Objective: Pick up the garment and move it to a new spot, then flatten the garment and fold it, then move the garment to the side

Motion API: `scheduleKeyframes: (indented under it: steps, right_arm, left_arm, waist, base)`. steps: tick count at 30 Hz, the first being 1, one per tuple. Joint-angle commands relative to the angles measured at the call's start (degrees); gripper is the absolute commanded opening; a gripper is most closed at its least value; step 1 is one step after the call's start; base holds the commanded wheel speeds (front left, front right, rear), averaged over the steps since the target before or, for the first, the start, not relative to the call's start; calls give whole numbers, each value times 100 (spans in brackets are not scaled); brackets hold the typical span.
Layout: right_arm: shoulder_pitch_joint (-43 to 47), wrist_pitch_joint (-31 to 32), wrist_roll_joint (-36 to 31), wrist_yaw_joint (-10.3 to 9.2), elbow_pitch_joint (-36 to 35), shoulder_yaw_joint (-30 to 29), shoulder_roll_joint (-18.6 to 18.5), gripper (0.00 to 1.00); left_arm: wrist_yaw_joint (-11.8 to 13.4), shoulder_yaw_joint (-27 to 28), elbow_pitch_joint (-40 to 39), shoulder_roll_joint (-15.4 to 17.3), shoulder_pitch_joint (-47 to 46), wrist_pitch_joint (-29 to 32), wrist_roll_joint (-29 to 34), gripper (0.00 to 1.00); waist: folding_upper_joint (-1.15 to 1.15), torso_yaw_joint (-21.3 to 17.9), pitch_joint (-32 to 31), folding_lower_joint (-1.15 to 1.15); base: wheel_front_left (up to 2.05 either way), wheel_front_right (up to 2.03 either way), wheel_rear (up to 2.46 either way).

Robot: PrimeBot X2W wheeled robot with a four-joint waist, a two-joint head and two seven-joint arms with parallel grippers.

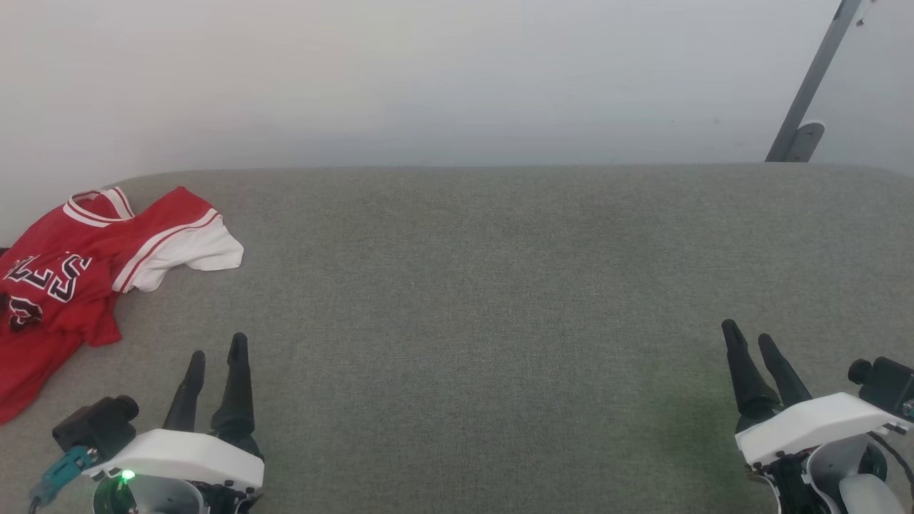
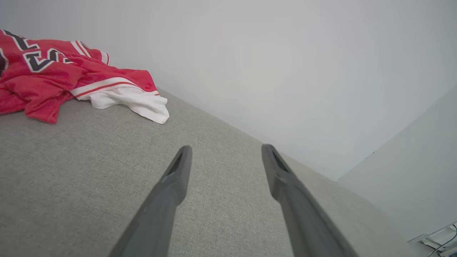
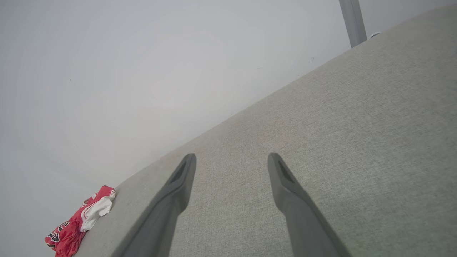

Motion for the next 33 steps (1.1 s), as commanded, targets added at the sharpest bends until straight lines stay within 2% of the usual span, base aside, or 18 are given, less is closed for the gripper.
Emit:
scheduleKeyframes:
  steps: [1, 33]
  right_arm:
    - [-130, -69, -163, 1, -82, 28, -48, 100]
    - [-159, -352, -1339, 2, -73, 219, -223, 100]
  left_arm:
    - [-23, 17, -77, 32, -8, -65, 190, 100]
    - [-41, -21, -258, 98, 89, -461, 1645, 100]
  waist:
    - [0, -2, 0, 0]
    - [0, -20, -17, 0]
  base:
    - [0, 0, 0]
    - [0, 0, 0]
